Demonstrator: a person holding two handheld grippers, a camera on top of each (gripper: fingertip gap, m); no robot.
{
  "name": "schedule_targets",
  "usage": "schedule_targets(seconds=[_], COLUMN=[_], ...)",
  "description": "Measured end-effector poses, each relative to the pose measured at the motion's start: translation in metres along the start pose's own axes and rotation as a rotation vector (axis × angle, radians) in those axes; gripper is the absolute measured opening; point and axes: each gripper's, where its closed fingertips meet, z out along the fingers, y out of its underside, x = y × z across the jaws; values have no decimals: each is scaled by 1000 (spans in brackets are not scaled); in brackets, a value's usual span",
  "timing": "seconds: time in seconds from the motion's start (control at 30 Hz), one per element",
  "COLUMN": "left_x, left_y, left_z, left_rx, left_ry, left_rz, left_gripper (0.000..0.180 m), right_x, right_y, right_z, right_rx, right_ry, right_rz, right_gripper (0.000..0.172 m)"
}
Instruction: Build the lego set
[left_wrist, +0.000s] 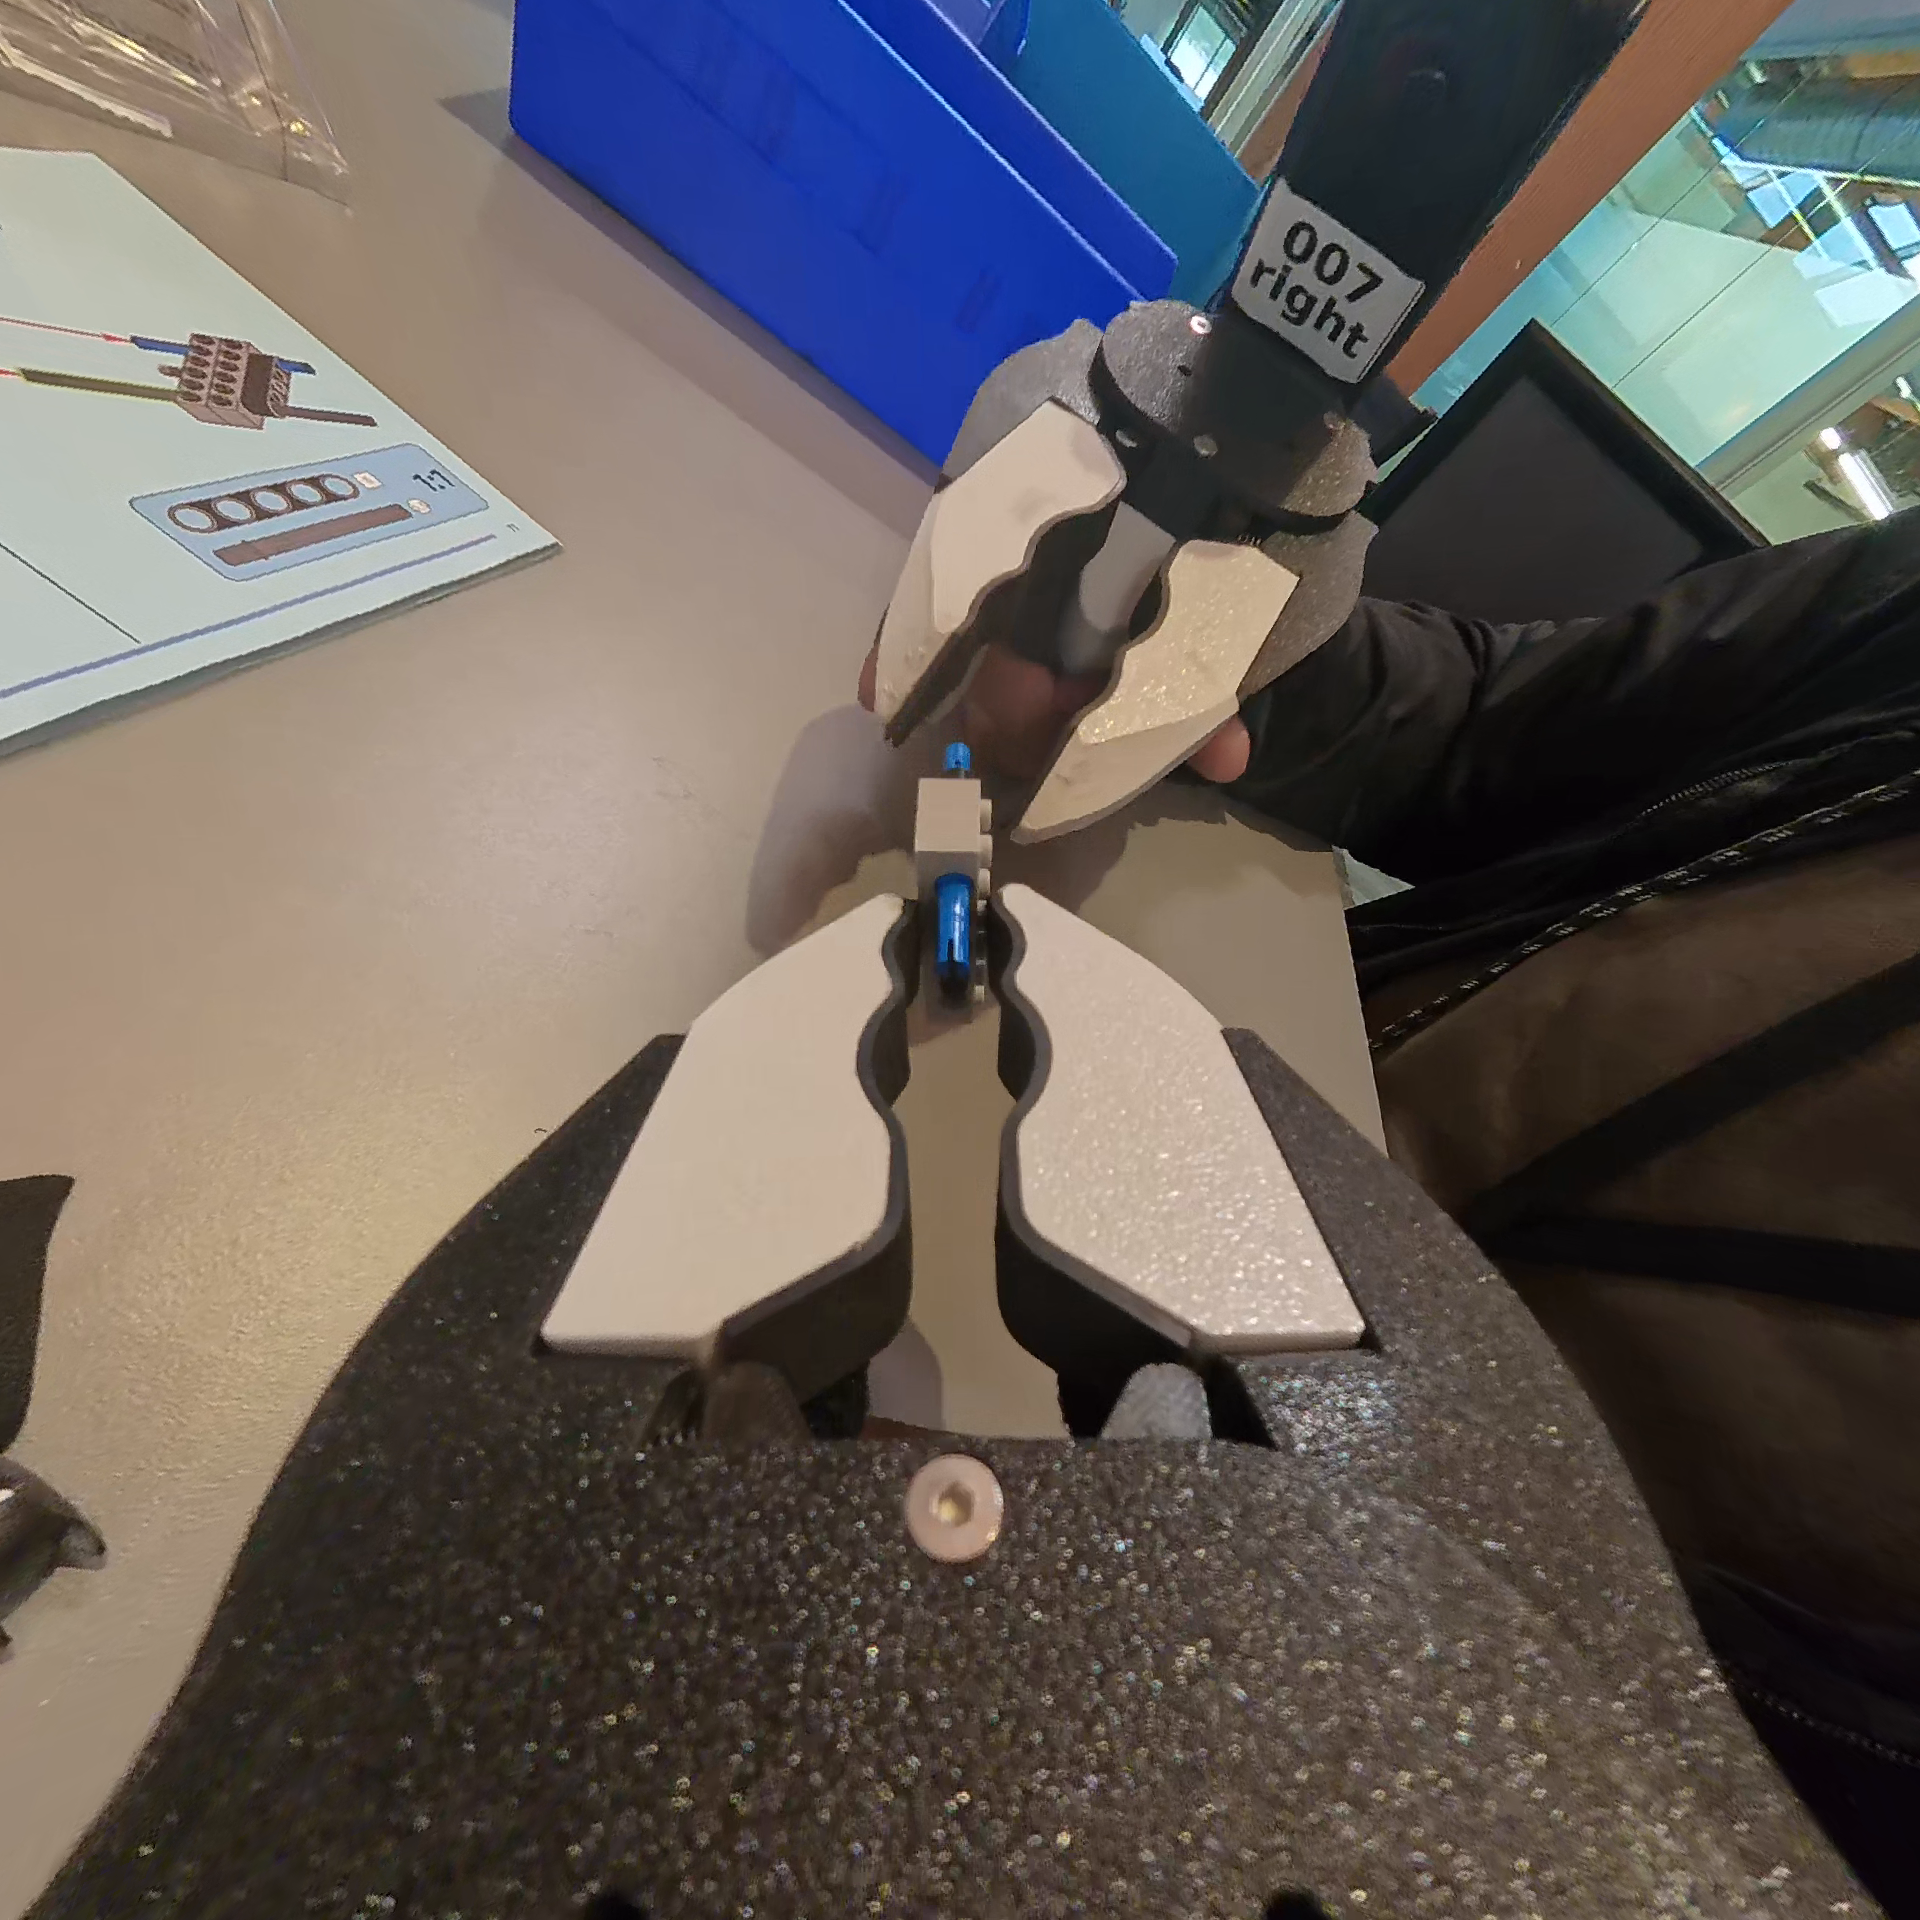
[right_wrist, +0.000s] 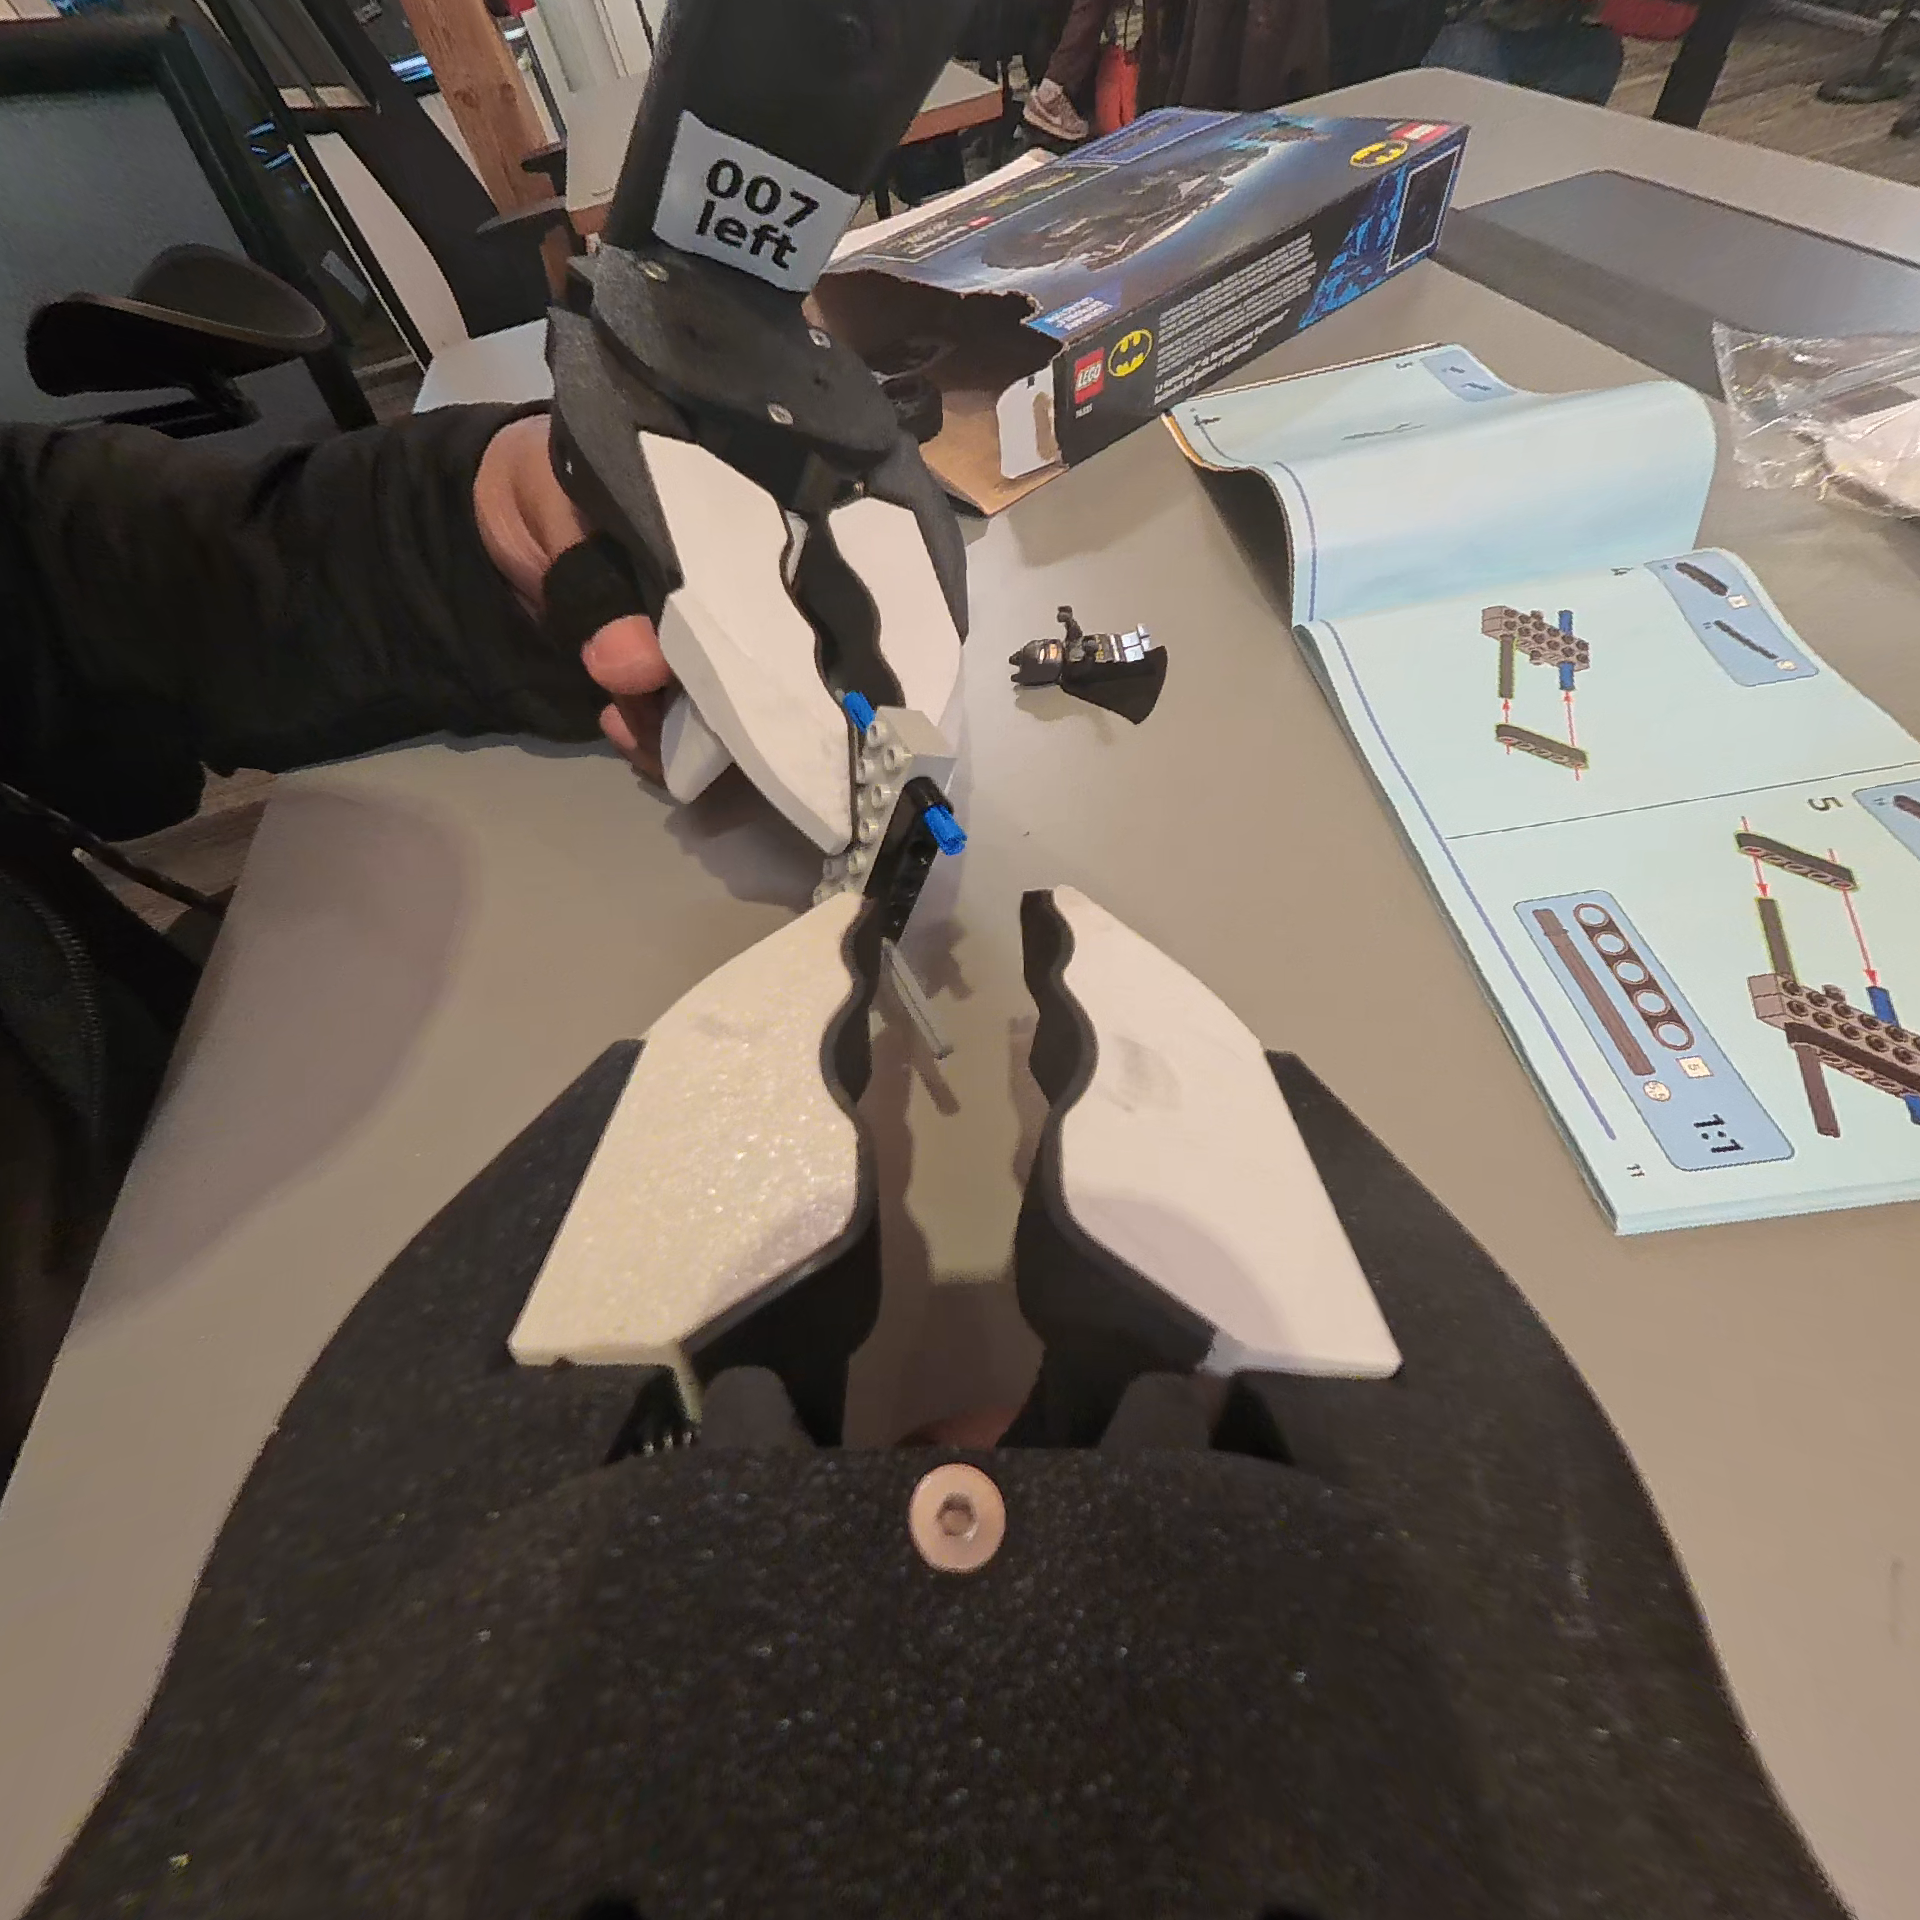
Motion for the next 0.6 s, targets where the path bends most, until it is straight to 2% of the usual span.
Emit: schedule_targets(seconds=[0.23, 0.6], left_x=[4, 8], left_y=[8, 15], left_z=[4, 7], left_rx=[-55, -100], left_ry=[17, 22], left_rz=[9, 25], left_gripper=[12, 12], right_x=[-5, -10], right_y=[-1, -3], right_z=[0, -3], right_rx=[6, 18], right_ry=[-2, 1], right_rz=[-49, -170], right_gripper=[26, 7])
